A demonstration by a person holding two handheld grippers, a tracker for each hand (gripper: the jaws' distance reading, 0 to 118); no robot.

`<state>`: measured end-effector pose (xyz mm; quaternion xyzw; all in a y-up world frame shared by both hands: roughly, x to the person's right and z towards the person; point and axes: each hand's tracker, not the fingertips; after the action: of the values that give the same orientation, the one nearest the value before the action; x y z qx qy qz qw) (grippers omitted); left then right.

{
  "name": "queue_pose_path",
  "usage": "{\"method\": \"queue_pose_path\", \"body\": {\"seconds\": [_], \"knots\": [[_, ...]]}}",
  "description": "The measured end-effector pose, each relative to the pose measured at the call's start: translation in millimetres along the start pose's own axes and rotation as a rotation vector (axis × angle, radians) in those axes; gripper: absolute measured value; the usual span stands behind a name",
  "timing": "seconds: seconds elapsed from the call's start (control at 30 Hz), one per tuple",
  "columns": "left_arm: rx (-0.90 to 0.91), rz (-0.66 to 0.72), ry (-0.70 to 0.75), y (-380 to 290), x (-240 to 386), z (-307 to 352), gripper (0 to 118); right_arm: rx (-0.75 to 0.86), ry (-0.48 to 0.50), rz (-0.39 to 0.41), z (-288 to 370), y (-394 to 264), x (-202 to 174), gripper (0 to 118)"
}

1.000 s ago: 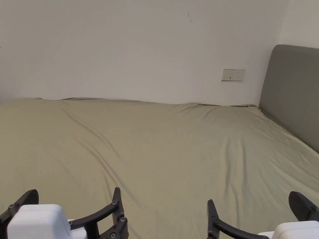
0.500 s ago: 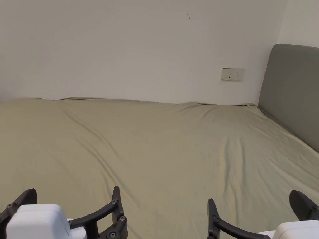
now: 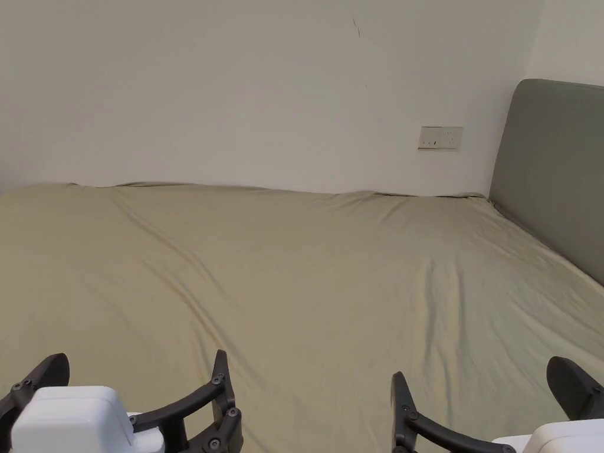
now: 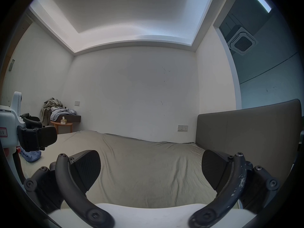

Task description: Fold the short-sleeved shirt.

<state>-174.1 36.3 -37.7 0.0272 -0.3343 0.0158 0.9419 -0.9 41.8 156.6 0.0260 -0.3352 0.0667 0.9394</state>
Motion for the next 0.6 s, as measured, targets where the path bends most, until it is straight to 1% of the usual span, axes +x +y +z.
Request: {"method": "queue_pose_path", "body": {"seconds": [0.6], "knots": [[-0.004,-0.021,0.003,1.0,1.4,0.8,118,0.011,-0.001,0.013,-0.8,0.9,-1.7,118]]}}
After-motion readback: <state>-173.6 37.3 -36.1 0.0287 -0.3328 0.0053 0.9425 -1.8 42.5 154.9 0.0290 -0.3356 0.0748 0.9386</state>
